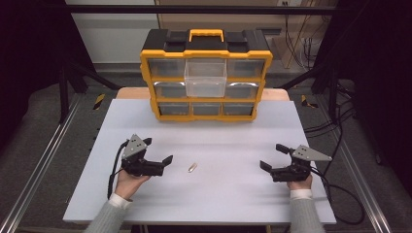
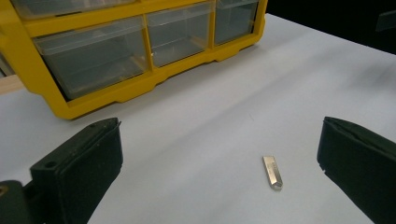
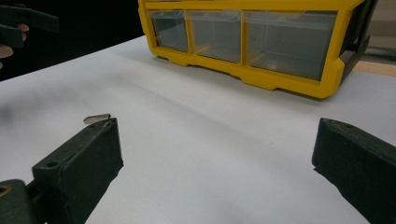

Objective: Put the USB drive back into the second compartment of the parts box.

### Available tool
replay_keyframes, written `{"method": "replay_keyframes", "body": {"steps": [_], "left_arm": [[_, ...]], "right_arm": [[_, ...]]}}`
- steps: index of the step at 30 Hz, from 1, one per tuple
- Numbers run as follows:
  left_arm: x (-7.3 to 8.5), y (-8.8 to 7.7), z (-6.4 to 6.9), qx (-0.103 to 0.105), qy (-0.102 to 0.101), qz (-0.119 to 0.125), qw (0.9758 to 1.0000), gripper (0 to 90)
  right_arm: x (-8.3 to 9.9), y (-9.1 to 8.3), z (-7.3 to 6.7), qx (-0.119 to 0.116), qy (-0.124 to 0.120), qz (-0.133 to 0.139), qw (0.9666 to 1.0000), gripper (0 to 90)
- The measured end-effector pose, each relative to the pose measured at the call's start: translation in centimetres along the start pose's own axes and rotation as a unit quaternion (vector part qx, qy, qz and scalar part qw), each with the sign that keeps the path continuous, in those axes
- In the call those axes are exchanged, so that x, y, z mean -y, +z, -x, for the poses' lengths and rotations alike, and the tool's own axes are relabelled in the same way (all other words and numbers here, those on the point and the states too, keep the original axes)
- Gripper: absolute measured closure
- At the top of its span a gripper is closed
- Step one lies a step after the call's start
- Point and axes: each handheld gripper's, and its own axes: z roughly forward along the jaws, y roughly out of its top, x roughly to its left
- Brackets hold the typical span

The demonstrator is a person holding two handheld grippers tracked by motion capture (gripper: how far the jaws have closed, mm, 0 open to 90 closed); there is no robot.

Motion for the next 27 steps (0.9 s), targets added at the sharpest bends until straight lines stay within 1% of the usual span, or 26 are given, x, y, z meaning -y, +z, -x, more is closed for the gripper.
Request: {"method": "replay_keyframes", "body": {"steps": [10,14,18,27], "left_arm": [[-0.5,1.2,0.7,0.008,0.005,-0.011,0.9999,0.1],[-0.6,1.8,1.0,0.01,0.003,-0.013,0.9999,0.0],[-0.7,2.3,1.3,0.012,0.006,-0.021,0.9997,0.1],[-0.8,3.5,1.9,0.016,0.007,-0.037,0.9991,0.1]], "right_arm": [[0.0,0.0,0.0,0.001,-0.001,-0.001,1.0,2.0],[0.0,0.0,0.0,0.001,-0.002,-0.001,1.0,2.0],[0.0,0.0,0.0,0.002,-0.002,-0.002,1.0,2.0],[0.0,0.1,0.0,0.002,-0.004,-0.004,1.0,2.0]]}}
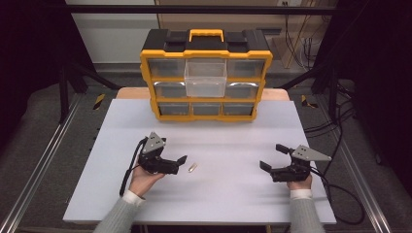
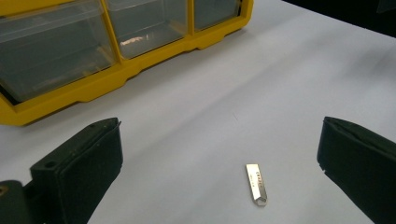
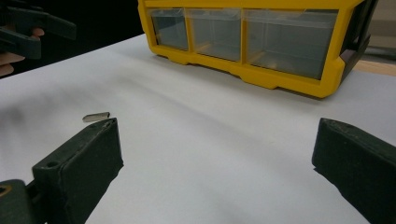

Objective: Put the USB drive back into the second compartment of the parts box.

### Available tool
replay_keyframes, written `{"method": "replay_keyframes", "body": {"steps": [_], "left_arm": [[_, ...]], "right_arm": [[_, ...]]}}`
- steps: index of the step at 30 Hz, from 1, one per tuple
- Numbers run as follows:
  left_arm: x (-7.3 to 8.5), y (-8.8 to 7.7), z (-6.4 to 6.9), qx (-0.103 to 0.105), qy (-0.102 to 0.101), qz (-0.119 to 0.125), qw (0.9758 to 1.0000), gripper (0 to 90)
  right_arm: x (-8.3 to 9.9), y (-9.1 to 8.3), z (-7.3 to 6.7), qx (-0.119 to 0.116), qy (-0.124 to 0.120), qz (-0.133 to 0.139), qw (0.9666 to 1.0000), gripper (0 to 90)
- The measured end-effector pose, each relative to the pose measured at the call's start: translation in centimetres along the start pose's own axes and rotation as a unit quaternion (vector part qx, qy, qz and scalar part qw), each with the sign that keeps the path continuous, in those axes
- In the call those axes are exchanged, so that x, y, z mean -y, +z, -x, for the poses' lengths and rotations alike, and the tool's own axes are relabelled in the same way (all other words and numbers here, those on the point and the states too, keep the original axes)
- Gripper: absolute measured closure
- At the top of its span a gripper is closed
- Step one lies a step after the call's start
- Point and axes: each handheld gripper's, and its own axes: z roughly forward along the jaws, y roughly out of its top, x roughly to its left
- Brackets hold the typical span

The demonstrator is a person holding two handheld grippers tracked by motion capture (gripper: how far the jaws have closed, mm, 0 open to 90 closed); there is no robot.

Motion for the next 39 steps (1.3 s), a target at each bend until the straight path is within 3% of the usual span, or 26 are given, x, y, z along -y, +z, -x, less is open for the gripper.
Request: {"method": "replay_keyframes", "body": {"steps": [21,39], "left_arm": [[0.1,2.7,1.4,0.004,0.016,-0.05,0.9986,0.1],[0.9,4.9,2.1,0.015,0.018,-0.107,0.994,0.8]], "right_arm": [[0.0,0.1,0.0,-0.001,-0.001,-0.001,1.0,2.0],[0.1,0.1,0.0,-0.002,0.0,-0.005,1.0,2.0]]}}
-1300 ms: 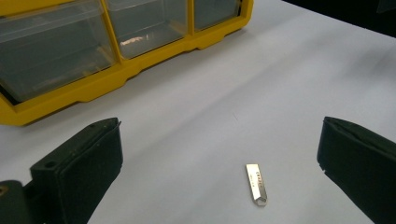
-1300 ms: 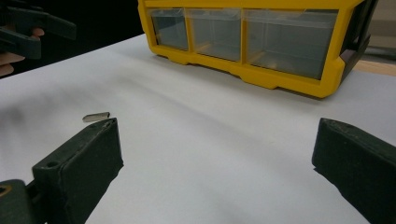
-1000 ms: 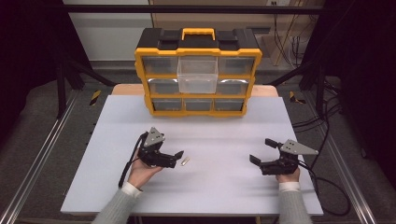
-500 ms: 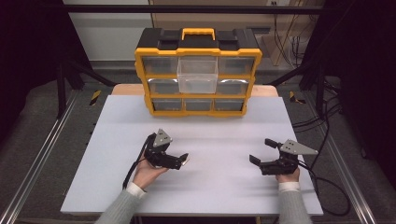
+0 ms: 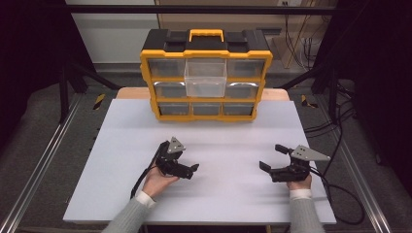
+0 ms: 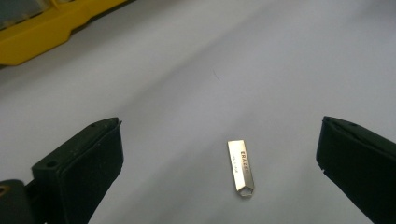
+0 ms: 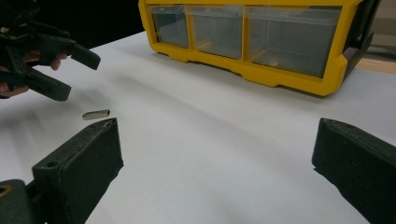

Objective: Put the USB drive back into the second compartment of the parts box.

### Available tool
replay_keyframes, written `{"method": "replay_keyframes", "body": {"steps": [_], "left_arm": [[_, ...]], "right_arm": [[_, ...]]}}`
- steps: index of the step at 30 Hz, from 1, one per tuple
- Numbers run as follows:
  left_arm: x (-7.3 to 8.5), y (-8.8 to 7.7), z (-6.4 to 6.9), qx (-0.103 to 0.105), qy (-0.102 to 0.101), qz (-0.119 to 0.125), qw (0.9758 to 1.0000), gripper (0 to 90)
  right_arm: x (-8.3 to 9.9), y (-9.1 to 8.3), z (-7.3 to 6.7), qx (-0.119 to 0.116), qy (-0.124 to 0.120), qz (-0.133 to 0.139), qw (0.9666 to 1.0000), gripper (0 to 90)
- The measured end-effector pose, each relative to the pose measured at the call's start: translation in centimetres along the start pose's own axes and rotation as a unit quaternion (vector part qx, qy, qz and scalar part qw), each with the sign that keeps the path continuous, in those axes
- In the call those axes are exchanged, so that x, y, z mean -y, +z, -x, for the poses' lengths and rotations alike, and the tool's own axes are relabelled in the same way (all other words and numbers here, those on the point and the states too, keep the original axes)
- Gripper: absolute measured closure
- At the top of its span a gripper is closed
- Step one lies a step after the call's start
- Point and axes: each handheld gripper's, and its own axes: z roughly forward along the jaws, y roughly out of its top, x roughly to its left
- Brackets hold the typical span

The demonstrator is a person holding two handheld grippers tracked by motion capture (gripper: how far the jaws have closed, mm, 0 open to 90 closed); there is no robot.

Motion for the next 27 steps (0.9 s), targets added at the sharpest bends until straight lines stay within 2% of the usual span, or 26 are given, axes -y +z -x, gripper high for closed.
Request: {"method": "replay_keyframes", "body": {"steps": [6,12,19,27], "left_arm": [[0.3,0.8,0.1,0.001,0.001,-0.023,0.9997,2.8],[0.3,1.1,0.1,0.005,-0.006,-0.034,0.9994,7.5],[0.3,1.4,0.1,0.008,-0.015,-0.05,0.9986,17.0],[0.2,1.6,0.4,0.012,-0.013,-0.058,0.9981,30.2]], "right_arm": [[0.0,0.0,0.0,-0.001,-0.001,0.001,1.0,2.0],[0.0,0.0,0.0,-0.001,0.0,0.0,1.0,2.0],[0.0,0.0,0.0,-0.001,-0.001,0.0,1.0,2.0],[0.0,0.0,0.0,-0.001,0.0,0.001,1.0,2.0]]}}
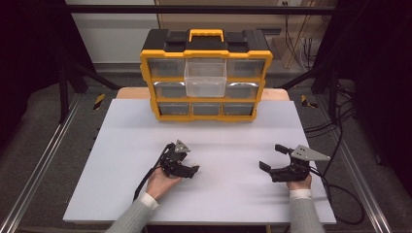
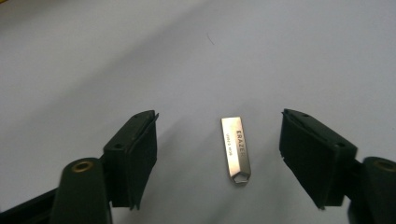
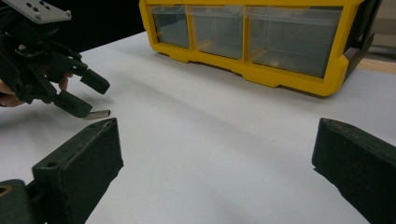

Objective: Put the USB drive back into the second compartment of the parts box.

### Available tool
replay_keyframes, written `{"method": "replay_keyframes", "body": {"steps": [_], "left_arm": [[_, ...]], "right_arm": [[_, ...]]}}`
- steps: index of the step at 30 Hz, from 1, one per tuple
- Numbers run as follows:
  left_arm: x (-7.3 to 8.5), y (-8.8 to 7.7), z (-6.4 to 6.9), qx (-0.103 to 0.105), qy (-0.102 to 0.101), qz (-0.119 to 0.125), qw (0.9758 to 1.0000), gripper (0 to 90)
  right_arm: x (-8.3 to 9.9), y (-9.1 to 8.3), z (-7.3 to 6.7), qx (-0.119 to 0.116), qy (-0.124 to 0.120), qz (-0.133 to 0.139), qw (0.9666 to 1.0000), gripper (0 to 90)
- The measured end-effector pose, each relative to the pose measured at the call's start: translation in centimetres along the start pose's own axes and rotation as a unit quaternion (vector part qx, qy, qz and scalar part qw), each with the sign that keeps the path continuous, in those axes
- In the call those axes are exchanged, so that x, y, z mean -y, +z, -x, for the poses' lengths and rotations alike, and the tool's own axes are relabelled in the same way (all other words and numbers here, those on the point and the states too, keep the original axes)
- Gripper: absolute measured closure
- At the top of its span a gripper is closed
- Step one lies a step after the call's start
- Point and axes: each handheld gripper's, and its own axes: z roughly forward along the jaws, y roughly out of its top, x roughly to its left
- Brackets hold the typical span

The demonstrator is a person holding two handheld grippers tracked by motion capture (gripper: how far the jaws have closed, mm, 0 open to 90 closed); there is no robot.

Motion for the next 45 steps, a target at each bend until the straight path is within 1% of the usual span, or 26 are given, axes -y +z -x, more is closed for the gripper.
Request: {"method": "replay_keyframes", "body": {"steps": [3,7,11,16,19,24,31,45], "left_arm": [[-0.05,0.05,0.09,0.006,0.001,-0.003,1.0,36.2],[-0.06,0.1,0.11,0.009,-0.001,-0.008,0.9999,42.1],[-0.1,0.1,0.26,0.004,0.002,-0.014,0.9999,47.4],[-0.12,0.27,0.44,0.005,0.004,-0.024,0.9997,53.7],[-0.11,0.36,0.5,0.004,0.005,-0.027,0.9996,56.7],[-0.11,0.41,0.48,0.007,0.002,-0.033,0.9994,63.4],[-0.14,0.41,0.52,0.008,-0.003,-0.033,0.9994,67.9],[-0.16,0.44,0.69,0.006,0.0,-0.034,0.9994,75.4]], "right_arm": [[0.0,-0.01,0.01,0.0,-0.001,0.001,1.0,2.0],[0.0,-0.01,0.01,0.0,-0.001,0.0,1.0,2.0],[0.0,-0.01,0.01,0.0,-0.001,0.0,1.0,2.0],[-0.01,-0.01,0.01,0.0,-0.001,0.0,1.0,2.0],[-0.01,-0.02,0.02,0.0,-0.001,0.0,1.0,2.0],[-0.01,-0.02,0.01,-0.001,0.0,0.0,1.0,2.0],[-0.01,-0.01,0.01,-0.001,0.001,0.0,1.0,2.0],[-0.02,-0.02,0.02,-0.001,0.001,0.0,1.0,2.0]]}}
